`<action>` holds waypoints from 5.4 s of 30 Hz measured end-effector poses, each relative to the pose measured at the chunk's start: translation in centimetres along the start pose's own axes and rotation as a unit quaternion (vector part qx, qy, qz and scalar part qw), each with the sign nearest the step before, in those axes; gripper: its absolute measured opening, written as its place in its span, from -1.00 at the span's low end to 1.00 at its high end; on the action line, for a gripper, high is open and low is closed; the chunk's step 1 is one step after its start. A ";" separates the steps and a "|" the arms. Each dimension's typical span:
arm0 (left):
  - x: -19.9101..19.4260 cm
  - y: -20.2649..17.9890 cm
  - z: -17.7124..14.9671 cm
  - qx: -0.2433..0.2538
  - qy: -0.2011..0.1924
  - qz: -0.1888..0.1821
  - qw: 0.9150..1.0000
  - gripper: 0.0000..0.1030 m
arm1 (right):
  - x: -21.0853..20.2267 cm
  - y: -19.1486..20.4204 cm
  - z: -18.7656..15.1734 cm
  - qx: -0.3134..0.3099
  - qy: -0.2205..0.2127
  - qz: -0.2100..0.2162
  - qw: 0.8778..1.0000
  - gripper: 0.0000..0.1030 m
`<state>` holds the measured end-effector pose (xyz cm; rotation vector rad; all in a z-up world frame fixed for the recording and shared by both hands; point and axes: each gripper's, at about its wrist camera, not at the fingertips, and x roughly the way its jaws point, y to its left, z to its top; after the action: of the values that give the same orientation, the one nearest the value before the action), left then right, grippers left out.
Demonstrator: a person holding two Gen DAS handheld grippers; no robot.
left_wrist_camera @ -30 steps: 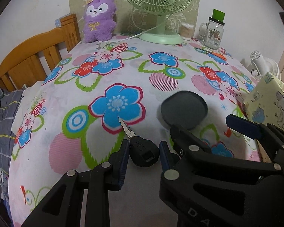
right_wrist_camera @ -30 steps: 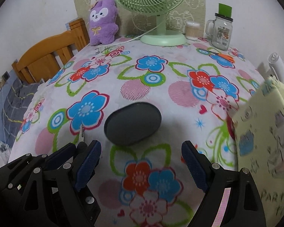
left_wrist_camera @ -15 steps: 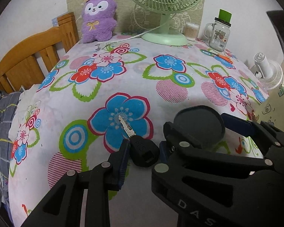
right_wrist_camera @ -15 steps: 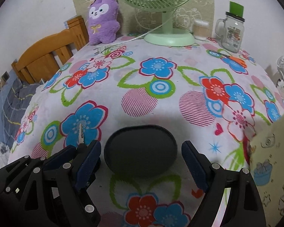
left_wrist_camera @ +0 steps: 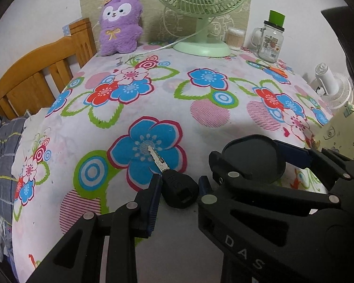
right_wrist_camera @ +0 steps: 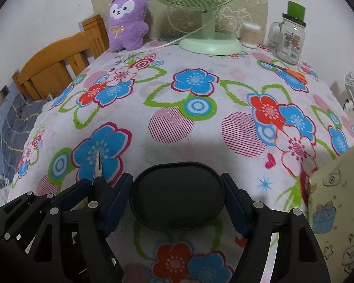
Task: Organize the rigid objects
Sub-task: 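Lower the right tool over the black round puck and grasp it, then carry the puck with right tool while left tool carries the key toward the box, then lower the puck with right tool while left tool lowers the key into the box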
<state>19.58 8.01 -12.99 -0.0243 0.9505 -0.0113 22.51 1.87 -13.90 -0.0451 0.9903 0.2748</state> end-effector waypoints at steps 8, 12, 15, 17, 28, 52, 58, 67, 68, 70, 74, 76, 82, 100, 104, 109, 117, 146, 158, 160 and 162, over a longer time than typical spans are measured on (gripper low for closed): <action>-1.8 -1.2 -1.0 0.003 -0.010 -0.006 1.000 -0.37 | -2.4 -0.6 -1.4 0.004 -0.010 -0.012 1.000 0.49; -2.7 -1.7 -1.7 0.003 -0.014 -0.008 1.000 -0.37 | -3.6 -0.9 -2.2 0.006 -0.016 -0.015 1.000 0.49; -3.4 -2.1 -2.2 0.003 -0.018 -0.010 1.000 -0.37 | -4.6 -1.1 -2.9 0.006 -0.022 -0.016 1.000 0.49; -3.9 -2.4 -2.5 0.004 -0.021 -0.010 1.000 -0.37 | -5.2 -1.2 -3.3 0.007 -0.025 -0.018 1.000 0.49; -7.0 -3.6 -4.3 0.000 -0.039 -0.012 0.999 -0.37 | -8.7 -1.5 -5.2 0.005 -0.045 -0.017 0.999 0.49; -14.0 -5.7 -6.2 0.004 -0.079 -0.009 0.997 -0.37 | -16.3 -1.8 -7.4 0.001 -0.085 -0.019 0.996 0.49; -15.1 -6.2 -5.8 0.004 -0.091 -0.009 0.996 -0.37 | -17.7 -2.1 -7.1 0.002 -0.097 -0.020 0.995 0.49; -16.2 -7.2 -5.2 0.008 -0.099 -0.010 0.995 -0.37 | -19.1 -2.8 -6.7 0.000 -0.105 -0.022 0.994 0.49; -16.3 -7.3 -5.1 0.009 -0.101 -0.010 0.995 -0.37 | -19.3 -3.0 -6.6 0.000 -0.107 -0.023 0.994 0.49; -16.5 -7.7 -4.9 0.010 -0.104 -0.011 0.994 -0.37 | -19.7 -3.3 -6.5 0.000 -0.109 -0.025 0.994 0.49; -16.8 -8.5 -4.6 0.014 -0.107 -0.015 0.994 -0.37 | -20.2 -4.0 -6.4 0.002 -0.112 -0.030 0.993 0.49; -17.0 -8.9 -4.4 0.017 -0.109 -0.018 0.994 -0.37 | -20.4 -4.4 -6.2 0.004 -0.114 -0.033 0.993 0.49; -17.2 -10.2 -3.8 0.026 -0.114 -0.023 0.993 -0.37 | -21.1 -5.7 -6.1 0.013 -0.121 -0.040 0.992 0.49; -17.1 -15.3 -1.9 0.062 -0.123 -0.053 0.989 -0.37 | -22.8 -10.7 -5.7 0.047 -0.134 -0.073 0.987 0.49; -16.9 -16.5 -1.6 0.072 -0.123 -0.057 0.988 -0.37 | -22.9 -11.8 -5.7 0.056 -0.135 -0.080 0.986 0.49; -16.5 -18.1 -1.1 0.085 -0.123 -0.063 0.987 -0.37 | -23.0 -13.4 -5.7 0.066 -0.135 -0.088 0.985 0.49; -15.2 -20.8 -0.2 0.109 -0.118 -0.068 0.985 -0.37 | -22.4 -16.3 -5.6 0.087 -0.128 -0.101 0.983 0.49; -7.9 -25.6 2.3 0.153 -0.056 -0.107 0.981 -0.37 | -17.0 -23.1 -4.8 0.144 -0.069 -0.132 0.978 0.49; -5.8 -25.8 3.0 0.148 -0.028 -0.117 0.982 -0.36 | -15.5 -24.1 -4.6 0.151 -0.053 -0.125 0.979 0.49; -5.4 -25.7 3.1 0.146 -0.023 -0.113 0.983 -0.29 | -15.2 -24.1 -4.6 0.152 -0.049 -0.124 0.979 0.49; -5.3 -25.6 3.0 0.146 -0.018 -0.115 0.982 -0.26 | -15.0 -24.1 -4.6 0.153 -0.046 -0.122 0.980 0.49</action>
<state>18.98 -17.45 -6.24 0.1359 0.8980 -0.3624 16.97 -25.23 -6.06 0.1242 0.9152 -0.1020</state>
